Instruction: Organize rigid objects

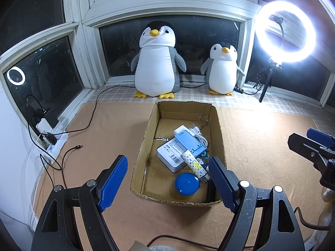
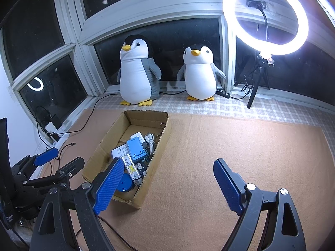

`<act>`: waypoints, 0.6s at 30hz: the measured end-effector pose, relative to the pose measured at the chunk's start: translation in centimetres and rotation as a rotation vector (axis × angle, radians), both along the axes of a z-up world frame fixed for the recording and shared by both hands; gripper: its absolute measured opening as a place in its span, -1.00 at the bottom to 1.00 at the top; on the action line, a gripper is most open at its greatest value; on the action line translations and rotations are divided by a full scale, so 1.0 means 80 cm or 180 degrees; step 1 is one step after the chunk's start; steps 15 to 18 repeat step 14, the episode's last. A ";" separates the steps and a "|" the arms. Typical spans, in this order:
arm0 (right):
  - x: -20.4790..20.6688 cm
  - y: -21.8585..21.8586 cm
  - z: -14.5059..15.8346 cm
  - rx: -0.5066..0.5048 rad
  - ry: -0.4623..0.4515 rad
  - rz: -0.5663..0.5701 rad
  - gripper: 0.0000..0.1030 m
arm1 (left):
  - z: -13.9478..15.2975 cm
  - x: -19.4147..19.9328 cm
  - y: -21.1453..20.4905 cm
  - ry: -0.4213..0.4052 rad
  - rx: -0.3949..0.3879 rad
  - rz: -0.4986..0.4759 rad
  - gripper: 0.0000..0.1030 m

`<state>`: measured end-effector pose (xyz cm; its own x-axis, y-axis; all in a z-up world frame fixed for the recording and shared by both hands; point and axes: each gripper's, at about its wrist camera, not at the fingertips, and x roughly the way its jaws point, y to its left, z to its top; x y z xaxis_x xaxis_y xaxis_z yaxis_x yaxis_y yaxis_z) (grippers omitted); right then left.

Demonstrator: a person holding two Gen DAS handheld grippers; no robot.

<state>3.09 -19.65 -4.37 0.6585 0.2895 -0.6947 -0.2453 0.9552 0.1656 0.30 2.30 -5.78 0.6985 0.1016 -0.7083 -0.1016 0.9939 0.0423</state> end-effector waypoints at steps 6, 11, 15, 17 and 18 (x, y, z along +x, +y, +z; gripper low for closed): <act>0.000 0.000 0.000 0.0002 0.0003 -0.0006 0.64 | -0.001 0.000 0.000 0.0002 0.0002 0.0000 0.60; -0.001 -0.001 -0.003 0.0012 0.0012 -0.0020 0.64 | -0.003 0.001 -0.001 -0.0003 0.0003 0.0011 0.60; -0.002 -0.003 -0.004 0.0012 0.0014 -0.0026 0.64 | -0.006 0.002 0.000 0.0014 -0.0007 0.0022 0.60; -0.002 -0.003 -0.004 0.0012 0.0014 -0.0026 0.64 | -0.006 0.002 0.000 0.0014 -0.0007 0.0022 0.60; -0.002 -0.003 -0.004 0.0012 0.0014 -0.0026 0.64 | -0.006 0.002 0.000 0.0014 -0.0007 0.0022 0.60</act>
